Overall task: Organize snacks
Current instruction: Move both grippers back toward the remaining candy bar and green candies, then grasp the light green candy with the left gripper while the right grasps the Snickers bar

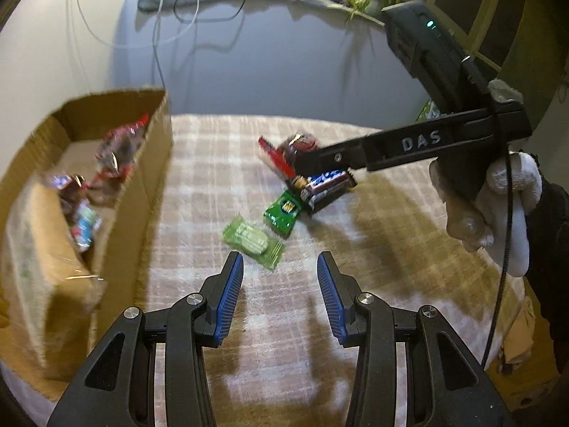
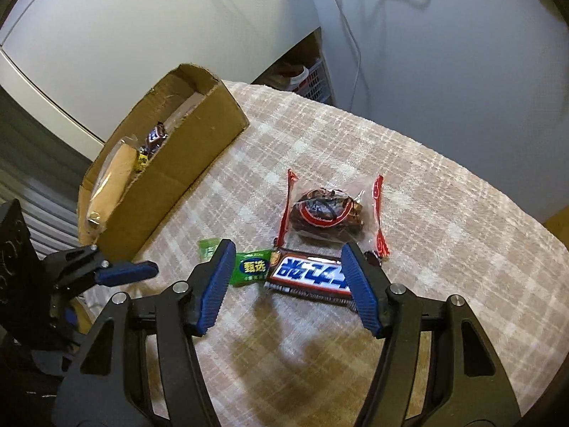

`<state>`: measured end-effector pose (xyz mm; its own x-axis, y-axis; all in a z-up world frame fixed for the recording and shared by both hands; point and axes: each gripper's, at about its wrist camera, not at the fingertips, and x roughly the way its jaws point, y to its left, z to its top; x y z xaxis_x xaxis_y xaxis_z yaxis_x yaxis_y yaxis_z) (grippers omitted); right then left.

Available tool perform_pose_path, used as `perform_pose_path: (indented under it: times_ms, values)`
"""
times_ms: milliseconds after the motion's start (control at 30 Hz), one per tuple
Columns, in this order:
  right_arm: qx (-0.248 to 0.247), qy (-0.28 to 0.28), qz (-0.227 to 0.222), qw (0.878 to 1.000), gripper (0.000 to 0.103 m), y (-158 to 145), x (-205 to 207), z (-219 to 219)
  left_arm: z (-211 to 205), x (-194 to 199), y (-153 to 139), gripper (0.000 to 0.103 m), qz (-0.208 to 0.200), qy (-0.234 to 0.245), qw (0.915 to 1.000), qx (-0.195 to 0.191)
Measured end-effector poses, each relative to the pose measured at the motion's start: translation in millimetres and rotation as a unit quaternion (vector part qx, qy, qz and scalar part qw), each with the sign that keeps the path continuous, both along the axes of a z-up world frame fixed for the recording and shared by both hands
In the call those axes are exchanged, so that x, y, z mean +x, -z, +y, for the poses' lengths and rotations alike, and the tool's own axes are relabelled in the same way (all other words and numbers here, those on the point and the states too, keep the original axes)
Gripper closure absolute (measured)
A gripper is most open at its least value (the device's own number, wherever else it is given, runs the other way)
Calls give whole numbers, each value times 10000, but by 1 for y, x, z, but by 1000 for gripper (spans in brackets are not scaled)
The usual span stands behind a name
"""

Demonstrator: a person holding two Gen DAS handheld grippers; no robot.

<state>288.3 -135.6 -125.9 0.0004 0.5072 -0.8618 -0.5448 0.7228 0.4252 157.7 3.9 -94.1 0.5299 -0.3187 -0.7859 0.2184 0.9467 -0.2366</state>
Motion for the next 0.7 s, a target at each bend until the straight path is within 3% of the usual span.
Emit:
perform_pose_path:
  times_ms: [333, 700]
  values:
    - [-15, -118, 199, 9997, 38, 19, 11, 7, -5, 22, 22, 61, 243, -152, 9995, 122]
    - [-122, -362, 186, 9991, 38, 14, -10, -4, -25, 34, 28, 61, 3, -106, 9974, 708]
